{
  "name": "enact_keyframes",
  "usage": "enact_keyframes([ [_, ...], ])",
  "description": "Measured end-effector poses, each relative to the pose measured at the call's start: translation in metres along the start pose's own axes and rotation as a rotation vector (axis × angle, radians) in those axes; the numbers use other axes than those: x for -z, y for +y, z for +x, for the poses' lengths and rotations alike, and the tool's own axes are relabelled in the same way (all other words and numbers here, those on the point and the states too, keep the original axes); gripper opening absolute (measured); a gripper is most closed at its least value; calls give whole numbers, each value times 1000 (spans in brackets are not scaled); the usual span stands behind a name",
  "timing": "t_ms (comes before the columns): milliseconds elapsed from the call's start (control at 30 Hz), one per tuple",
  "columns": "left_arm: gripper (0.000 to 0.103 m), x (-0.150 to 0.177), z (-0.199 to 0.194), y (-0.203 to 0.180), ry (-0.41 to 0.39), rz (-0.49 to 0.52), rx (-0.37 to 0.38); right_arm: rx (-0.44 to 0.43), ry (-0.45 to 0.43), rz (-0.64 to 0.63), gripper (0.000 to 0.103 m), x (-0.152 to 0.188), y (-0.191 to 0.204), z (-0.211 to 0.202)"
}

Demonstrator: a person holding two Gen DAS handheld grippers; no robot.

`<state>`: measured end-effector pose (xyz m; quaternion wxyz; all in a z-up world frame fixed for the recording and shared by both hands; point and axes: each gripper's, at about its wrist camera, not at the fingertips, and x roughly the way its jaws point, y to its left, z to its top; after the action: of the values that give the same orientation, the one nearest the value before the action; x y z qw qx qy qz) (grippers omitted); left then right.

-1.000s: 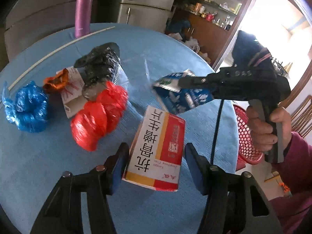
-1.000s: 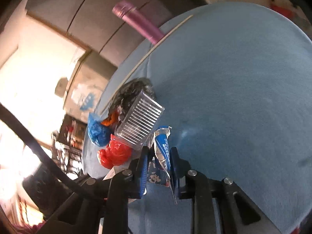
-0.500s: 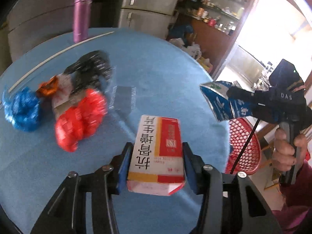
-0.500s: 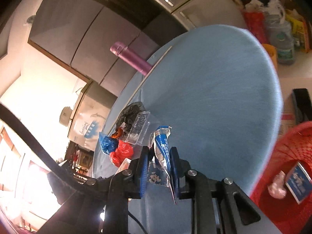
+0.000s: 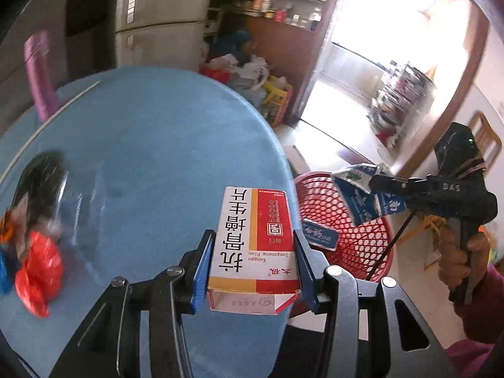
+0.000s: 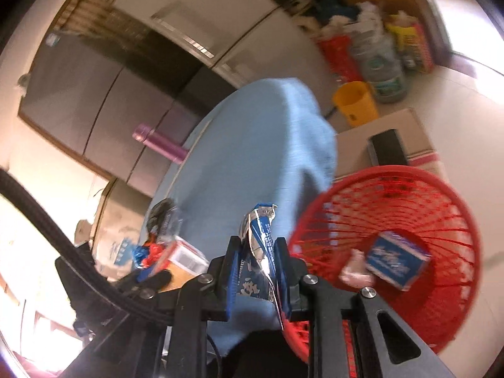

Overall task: Collect trash
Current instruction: 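Carry both boxes over the red basket and open both tools to drop them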

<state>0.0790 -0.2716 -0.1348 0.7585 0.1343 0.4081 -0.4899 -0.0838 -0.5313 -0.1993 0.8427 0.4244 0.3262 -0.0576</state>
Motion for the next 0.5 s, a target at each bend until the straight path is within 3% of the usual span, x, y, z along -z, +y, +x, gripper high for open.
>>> enact_keyframes([
  [300,50,-24,55,-81,106,217,100,146,-36,58,23,6,-43,-26],
  [467,51,-26,82,-106,172,261,116,171,-7,109,26,11,-61,-29],
  [500,56,-28,84,-108,172,269,113,178,-7,117,26,11,-62,-28],
])
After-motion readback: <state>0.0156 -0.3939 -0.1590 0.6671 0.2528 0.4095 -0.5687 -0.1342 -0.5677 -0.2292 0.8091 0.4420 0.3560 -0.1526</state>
